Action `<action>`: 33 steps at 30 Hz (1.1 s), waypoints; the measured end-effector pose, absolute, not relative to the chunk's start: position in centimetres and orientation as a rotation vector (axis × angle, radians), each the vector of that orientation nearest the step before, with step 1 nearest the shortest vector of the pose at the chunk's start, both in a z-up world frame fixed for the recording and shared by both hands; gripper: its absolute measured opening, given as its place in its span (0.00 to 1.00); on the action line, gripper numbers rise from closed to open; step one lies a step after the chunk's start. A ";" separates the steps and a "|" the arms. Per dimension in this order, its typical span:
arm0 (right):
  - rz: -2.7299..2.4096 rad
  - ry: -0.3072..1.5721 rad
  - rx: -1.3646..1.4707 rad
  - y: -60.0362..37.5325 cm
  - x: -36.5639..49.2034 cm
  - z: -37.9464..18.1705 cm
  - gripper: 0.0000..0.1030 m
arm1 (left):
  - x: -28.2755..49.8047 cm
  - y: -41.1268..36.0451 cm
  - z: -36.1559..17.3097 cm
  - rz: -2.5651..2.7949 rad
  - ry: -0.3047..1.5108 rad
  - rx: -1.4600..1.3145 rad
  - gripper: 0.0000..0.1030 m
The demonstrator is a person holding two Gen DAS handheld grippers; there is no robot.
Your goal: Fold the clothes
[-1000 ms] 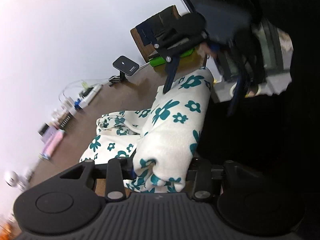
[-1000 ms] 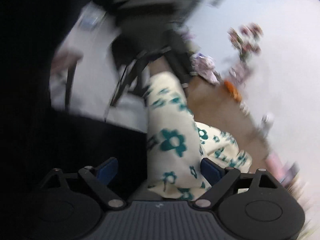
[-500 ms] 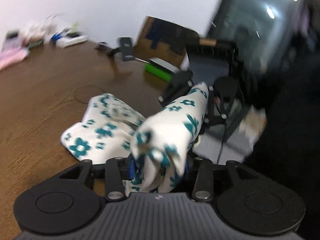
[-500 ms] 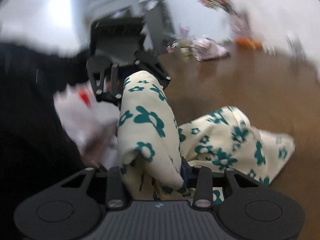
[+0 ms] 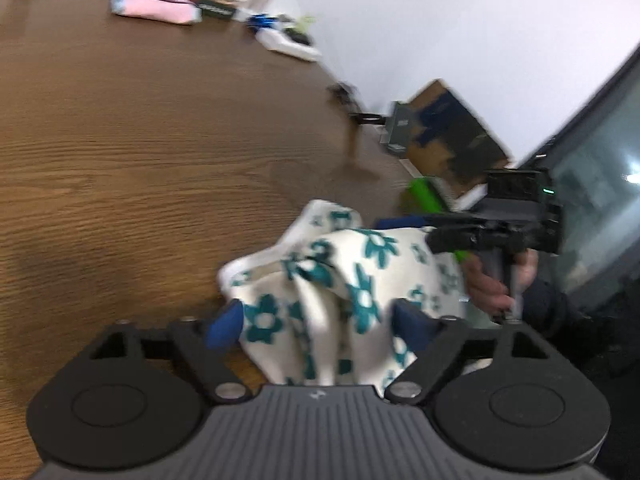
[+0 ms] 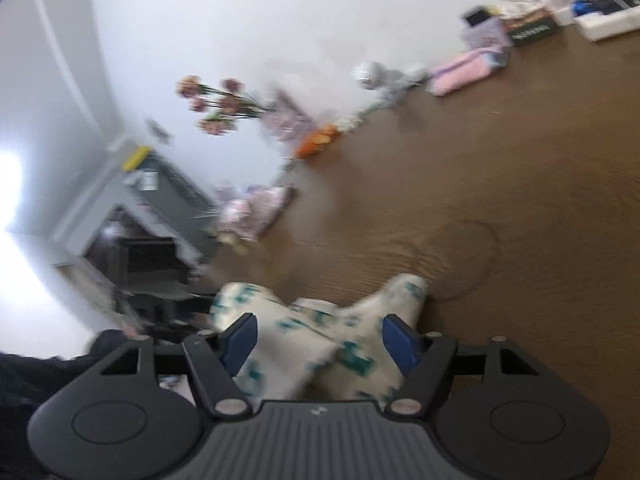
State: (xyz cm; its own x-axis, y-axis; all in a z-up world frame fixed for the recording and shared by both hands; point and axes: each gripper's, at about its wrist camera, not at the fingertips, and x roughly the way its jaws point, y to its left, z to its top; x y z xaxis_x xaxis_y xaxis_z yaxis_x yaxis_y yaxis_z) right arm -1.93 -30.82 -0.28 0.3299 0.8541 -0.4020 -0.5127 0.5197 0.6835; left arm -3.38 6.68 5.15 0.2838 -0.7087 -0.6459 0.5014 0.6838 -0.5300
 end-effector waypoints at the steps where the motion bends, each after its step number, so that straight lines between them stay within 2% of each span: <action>1: 0.924 0.813 0.496 -31.1 -2.3 -0.4 0.68 | -3.5 6.6 5.5 -0.802 0.982 -0.241 0.83; 5: 0.918 0.781 0.598 -32.1 -3.9 -1.3 0.70 | -3.1 5.7 5.7 -0.743 0.978 -0.260 0.83; 6: 0.932 0.786 0.617 -31.8 -4.0 -1.7 0.64 | -2.8 5.4 5.3 -0.705 0.996 -0.265 0.83; 7: 0.931 0.810 0.612 -30.9 -3.7 -2.2 0.54 | -2.3 5.0 4.9 -0.671 1.018 -0.280 0.81; 8: 0.929 0.831 0.607 -30.1 -3.5 -2.5 0.28 | -2.0 5.0 4.5 -0.644 1.035 -0.307 0.79; 9: 0.920 0.835 0.604 -29.6 -3.5 -2.4 0.13 | -1.8 5.2 4.1 -0.627 1.047 -0.337 0.75; 10: 0.911 0.815 0.614 -29.4 -3.5 -2.0 0.11 | -1.6 5.4 3.9 -0.614 1.050 -0.355 0.74; 15: 0.847 0.784 0.504 -27.0 -1.7 0.7 0.11 | -1.5 6.1 3.0 -0.568 1.023 -0.396 0.70; 16: 0.812 0.796 0.471 -26.3 -1.2 0.5 0.14 | -1.6 6.2 2.9 -0.567 1.013 -0.402 0.70; 17: 0.776 0.797 0.418 -25.8 -1.0 0.4 0.23 | -1.7 6.2 2.8 -0.566 1.003 -0.408 0.69; 18: 0.746 0.793 0.368 -25.4 -0.8 0.4 0.29 | -1.8 6.3 2.8 -0.564 0.997 -0.409 0.69; 19: 0.765 0.752 0.332 -25.5 -1.0 0.7 0.30 | -1.9 6.3 2.8 -0.563 0.992 -0.412 0.69; 20: 0.781 0.714 0.293 -25.6 -1.2 0.9 0.45 | -2.0 6.4 2.7 -0.564 0.986 -0.418 0.69; 21: 0.784 0.696 0.237 -25.4 -1.0 1.0 0.70 | -2.0 6.4 2.7 -0.563 0.981 -0.423 0.69; 22: 0.786 0.677 0.181 -25.2 -0.9 1.0 0.78 | -2.1 6.4 2.6 -0.563 0.976 -0.426 0.69; 23: 0.788 0.658 0.125 -25.0 -0.7 1.1 0.81 | -2.1 6.4 2.6 -0.562 0.971 -0.430 0.69; 27: 0.932 0.715 0.139 -24.5 1.7 0.7 0.78 | -2.5 6.5 2.5 -0.555 0.954 -0.433 0.69; 28: 0.975 0.745 0.169 -24.4 2.5 0.5 0.74 | -2.6 6.5 2.5 -0.550 0.949 -0.434 0.67; 30: 0.988 0.854 0.266 -24.2 3.9 -0.3 0.44 | -2.7 6.5 2.5 -0.538 0.938 -0.432 0.65; 32: 0.995 0.962 0.363 -24.0 5.2 -1.2 0.31 | -2.8 6.5 2.5 -0.529 0.926 -0.426 0.65; 33: 0.971 1.000 0.412 -24.4 4.9 -1.4 0.29 | -2.9 6.5 2.5 -0.528 0.922 -0.422 0.65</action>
State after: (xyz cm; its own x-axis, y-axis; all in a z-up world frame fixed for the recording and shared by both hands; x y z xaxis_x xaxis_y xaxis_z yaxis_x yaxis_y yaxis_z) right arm 4.94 -24.38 -1.39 0.1883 0.8357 -0.5160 -0.4915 0.5350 0.6871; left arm -2.91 6.50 2.55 0.4941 -0.5947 -0.6342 0.2463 0.7953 -0.5539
